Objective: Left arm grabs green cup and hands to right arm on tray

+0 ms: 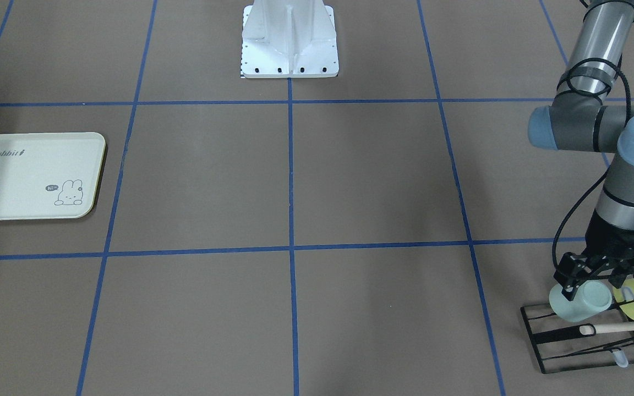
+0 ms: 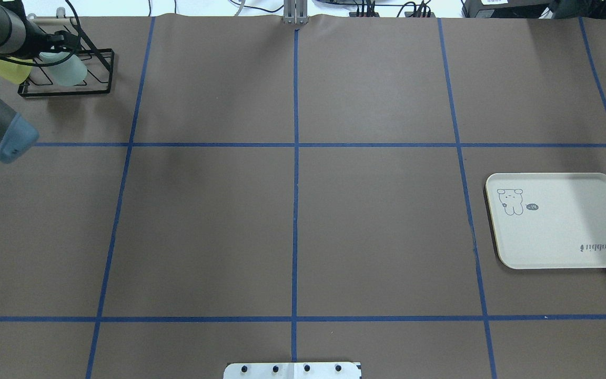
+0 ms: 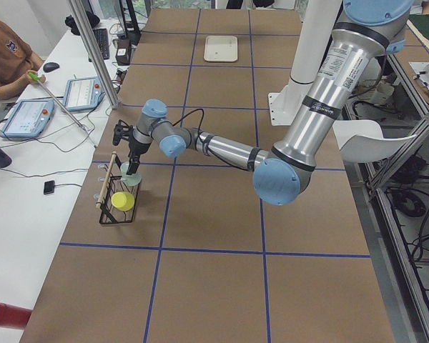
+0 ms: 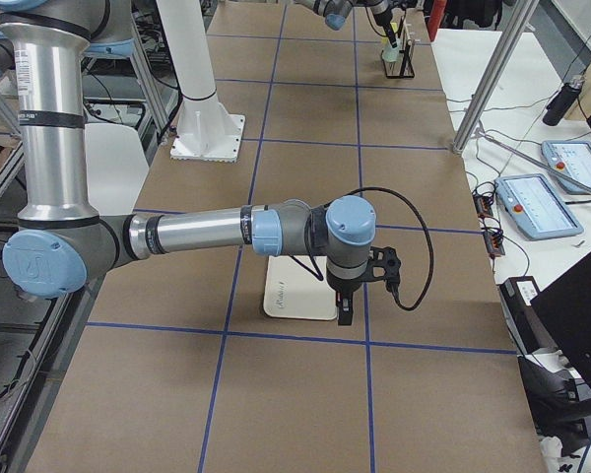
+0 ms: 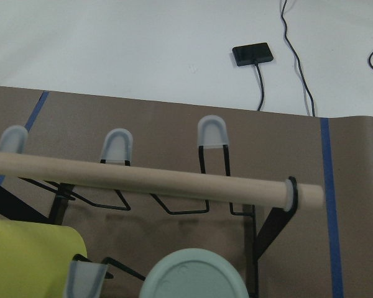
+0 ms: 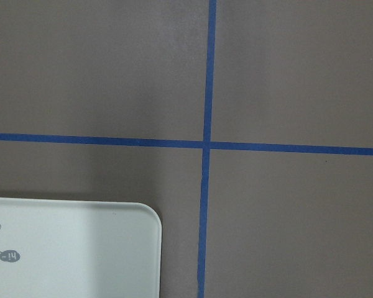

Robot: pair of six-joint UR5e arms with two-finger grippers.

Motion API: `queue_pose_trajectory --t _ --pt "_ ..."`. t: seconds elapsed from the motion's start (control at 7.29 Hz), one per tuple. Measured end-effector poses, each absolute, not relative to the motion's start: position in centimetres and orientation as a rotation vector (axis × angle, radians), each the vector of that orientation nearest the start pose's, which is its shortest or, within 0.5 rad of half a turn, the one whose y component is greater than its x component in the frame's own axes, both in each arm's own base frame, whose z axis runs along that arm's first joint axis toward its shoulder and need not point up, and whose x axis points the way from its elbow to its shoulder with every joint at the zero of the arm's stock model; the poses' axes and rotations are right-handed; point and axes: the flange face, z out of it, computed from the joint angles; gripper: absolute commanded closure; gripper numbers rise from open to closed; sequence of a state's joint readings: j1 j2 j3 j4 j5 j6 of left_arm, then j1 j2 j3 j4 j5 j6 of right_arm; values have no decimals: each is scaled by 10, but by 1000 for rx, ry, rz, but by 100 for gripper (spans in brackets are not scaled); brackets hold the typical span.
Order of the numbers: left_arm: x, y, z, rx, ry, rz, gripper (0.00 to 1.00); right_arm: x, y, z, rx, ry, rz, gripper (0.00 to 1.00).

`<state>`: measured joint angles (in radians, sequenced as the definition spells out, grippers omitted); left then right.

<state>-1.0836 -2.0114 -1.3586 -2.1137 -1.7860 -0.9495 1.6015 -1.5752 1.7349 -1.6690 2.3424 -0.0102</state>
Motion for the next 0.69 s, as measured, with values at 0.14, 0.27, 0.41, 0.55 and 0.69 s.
queue_pose_trajectory --t 0.14,0.27,0.41,0.55,0.69 --pt "231 -674 459 444 661 -355 0 79 -487 590 75 -770 -5 0" --pt "232 -676 460 443 660 -355 0 79 -488 590 75 -770 -5 0" --pt "233 -679 462 445 662 -354 0 79 -488 590 76 -771 -5 0" --pt "235 -682 467 451 666 -352 0 79 -488 589 76 -772 -5 0" --pt "237 -684 472 456 669 -349 3 79 -488 590 76 -772 -5 0"
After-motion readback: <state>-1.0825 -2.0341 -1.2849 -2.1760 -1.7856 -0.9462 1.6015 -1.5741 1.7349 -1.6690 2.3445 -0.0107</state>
